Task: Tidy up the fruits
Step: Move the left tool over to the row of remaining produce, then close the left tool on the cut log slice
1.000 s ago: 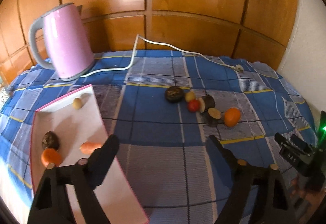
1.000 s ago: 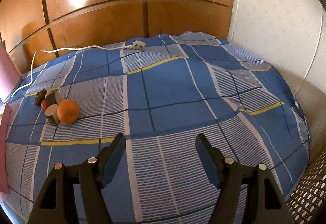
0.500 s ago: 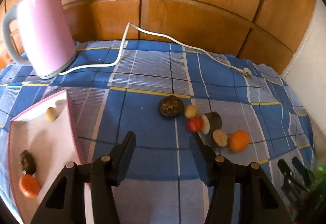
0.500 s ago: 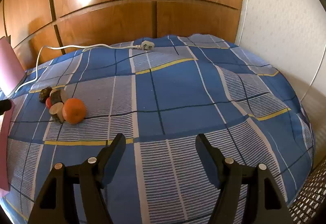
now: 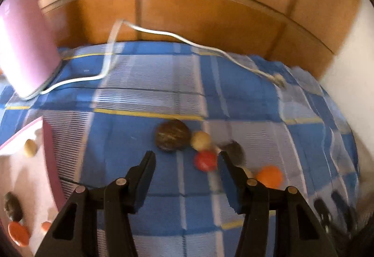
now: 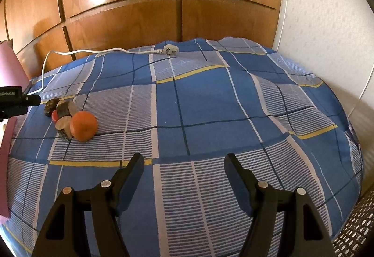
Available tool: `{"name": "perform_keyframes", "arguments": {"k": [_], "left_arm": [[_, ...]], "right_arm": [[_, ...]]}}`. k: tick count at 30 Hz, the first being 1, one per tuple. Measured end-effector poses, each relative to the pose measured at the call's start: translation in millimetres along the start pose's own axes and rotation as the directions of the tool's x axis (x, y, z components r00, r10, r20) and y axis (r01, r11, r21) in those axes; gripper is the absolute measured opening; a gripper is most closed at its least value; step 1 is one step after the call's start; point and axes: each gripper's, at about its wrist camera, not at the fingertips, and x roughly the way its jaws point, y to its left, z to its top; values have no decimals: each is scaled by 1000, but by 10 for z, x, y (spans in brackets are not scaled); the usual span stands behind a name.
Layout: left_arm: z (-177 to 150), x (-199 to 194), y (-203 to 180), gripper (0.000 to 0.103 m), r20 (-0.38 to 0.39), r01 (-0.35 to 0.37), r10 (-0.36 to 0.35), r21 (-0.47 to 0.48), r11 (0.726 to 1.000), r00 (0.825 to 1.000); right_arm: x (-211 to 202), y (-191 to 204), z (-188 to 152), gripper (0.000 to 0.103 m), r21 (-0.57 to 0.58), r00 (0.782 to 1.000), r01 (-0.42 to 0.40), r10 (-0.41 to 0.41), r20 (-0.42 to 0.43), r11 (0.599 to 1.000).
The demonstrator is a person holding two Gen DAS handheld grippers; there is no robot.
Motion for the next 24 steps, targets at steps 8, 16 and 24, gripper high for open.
{"name": "perform_keyframes", "arguments": {"k": [8, 16, 24], "left_arm": [[-232, 73, -362, 49, -48, 91, -89, 55, 994, 995], [-258, 400, -464, 36, -69, 35, -32, 44, 998, 997], [-361, 354, -408, 31, -54, 41, -40, 18, 999, 998]], "right_arm": [[35, -24, 1, 72, 12, 1000, -3, 3, -8, 1000], [38, -35, -4, 72, 13, 1000, -13, 13, -12, 1000], [25, -13, -25, 72, 3, 1000, -18, 18, -11, 1000]]}}
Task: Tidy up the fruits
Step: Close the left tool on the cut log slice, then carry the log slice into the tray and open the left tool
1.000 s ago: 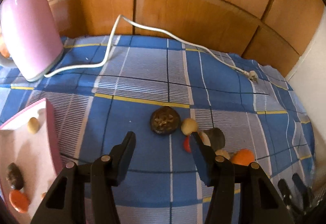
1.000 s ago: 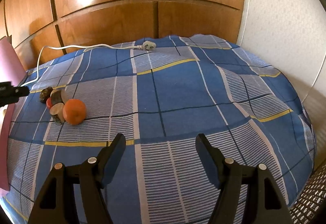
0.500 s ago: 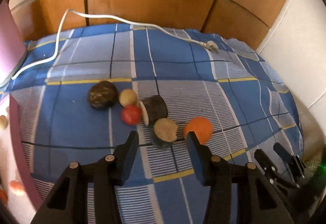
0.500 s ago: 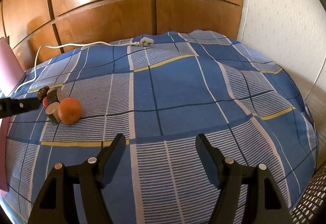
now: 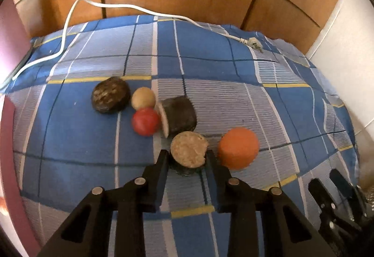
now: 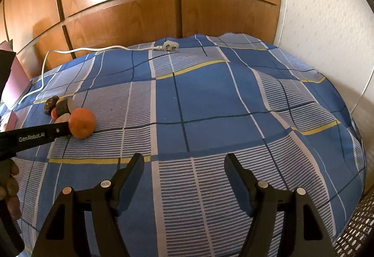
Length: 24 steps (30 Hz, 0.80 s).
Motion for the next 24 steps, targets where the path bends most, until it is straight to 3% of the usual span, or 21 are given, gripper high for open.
{"name": "perform_keyframes", "arguments": {"k": [5, 15, 24], "left_arm": [[-250, -252, 104, 31, 12, -1, 1, -11, 1000, 1000], [-702, -669, 331, 31, 49, -29, 31, -33, 999, 998], [-755, -1124, 554, 31, 129, 1, 11, -92, 996, 992]], "right_arm": [[-46, 61, 6, 72, -19, 1000, -29, 29, 9, 999], [-25, 355, -91, 72, -82, 990, -126, 120, -71, 989], [12, 420, -200, 72, -106, 989, -103, 91, -115, 989]]}}
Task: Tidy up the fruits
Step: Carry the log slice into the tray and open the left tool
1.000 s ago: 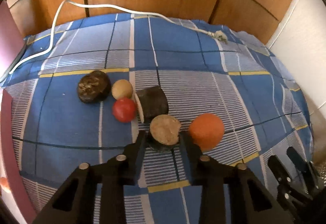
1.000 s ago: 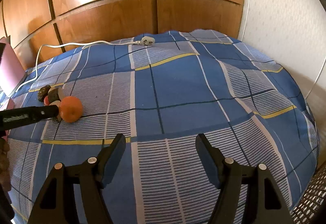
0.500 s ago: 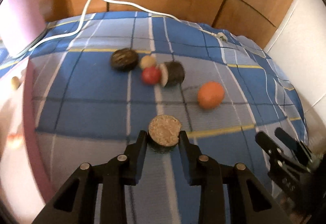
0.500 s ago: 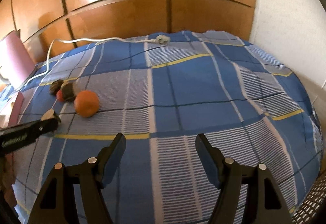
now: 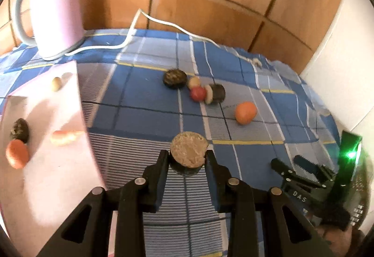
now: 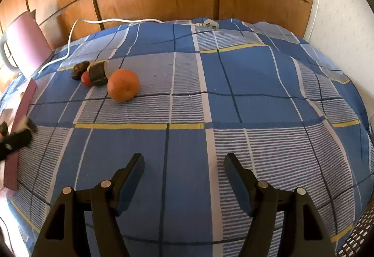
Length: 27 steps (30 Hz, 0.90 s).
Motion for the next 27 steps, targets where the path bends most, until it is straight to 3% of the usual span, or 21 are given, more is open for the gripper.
{"name": "perform_keyframes", "arguments": {"k": [7, 14, 17, 22, 27], "left_arm": [[13, -300, 449, 31, 51, -30, 35, -108, 994, 998], [-24, -577, 955, 31, 106, -82, 106, -212, 974, 989], [-50, -663, 1217, 31, 117, -109, 145, -270, 957, 982], [-103, -745, 1760, 31, 114, -102, 165, -426, 899, 980], [-56, -738, 1999, 31, 115, -104, 180, -482, 870, 977]], "right_arm": [[11, 13, -13, 73, -4, 1000, 11, -11, -4, 1000], [33, 14, -23, 81, 0, 1000, 24, -24, 6, 1000], [38, 19, -25, 83, 1, 1000, 29, -29, 9, 1000], [28, 22, -44, 84, 8, 999, 32, -32, 26, 999], [19, 34, -63, 84, 11, 998, 39, -39, 41, 999]]}}
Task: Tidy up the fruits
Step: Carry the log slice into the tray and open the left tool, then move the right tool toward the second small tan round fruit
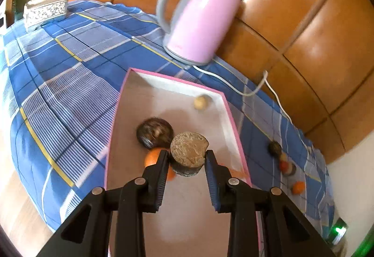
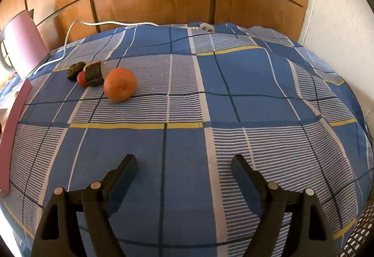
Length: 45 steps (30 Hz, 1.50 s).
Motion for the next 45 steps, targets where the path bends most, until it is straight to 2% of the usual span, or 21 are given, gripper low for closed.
{"name": "perform_keyframes", "arguments": {"k": [5, 16, 19, 21, 26, 34, 41, 45], "left_arm": [[99, 63, -61, 31, 10, -8, 8, 36, 999, 1000], [265, 515, -321, 32, 29, -109, 106, 140, 984, 994], [267, 568, -356, 40, 30, -121, 118, 156, 980, 993], [233, 539, -373, 51, 34, -120, 116, 157, 980, 993], [83, 407, -422, 67, 40, -172, 168, 172, 970, 985], [-163, 121, -529, 77, 62, -161, 152, 199, 967, 987], [-332, -61, -610, 88, 107, -202, 182, 232, 951, 978], [-389, -99, -588, 89, 105, -207, 187, 229, 951, 977]], "right_arm": [[10, 11, 22, 85, -2, 1000, 8, -8, -15, 1000], [18, 21, 27, 85, -5, 1000, 13, -13, -21, 1000], [16, 21, 28, 85, -5, 1000, 13, -14, -21, 1000], [17, 20, 30, 85, -5, 1000, 13, -14, -21, 1000], [14, 21, 26, 85, -5, 1000, 14, -14, -18, 1000], [6, 20, 21, 85, -4, 1000, 13, -13, -16, 1000], [2, 19, 23, 85, -2, 1000, 15, -15, -15, 1000], [-1, 25, 20, 85, 0, 1000, 19, -19, -14, 1000]]}}
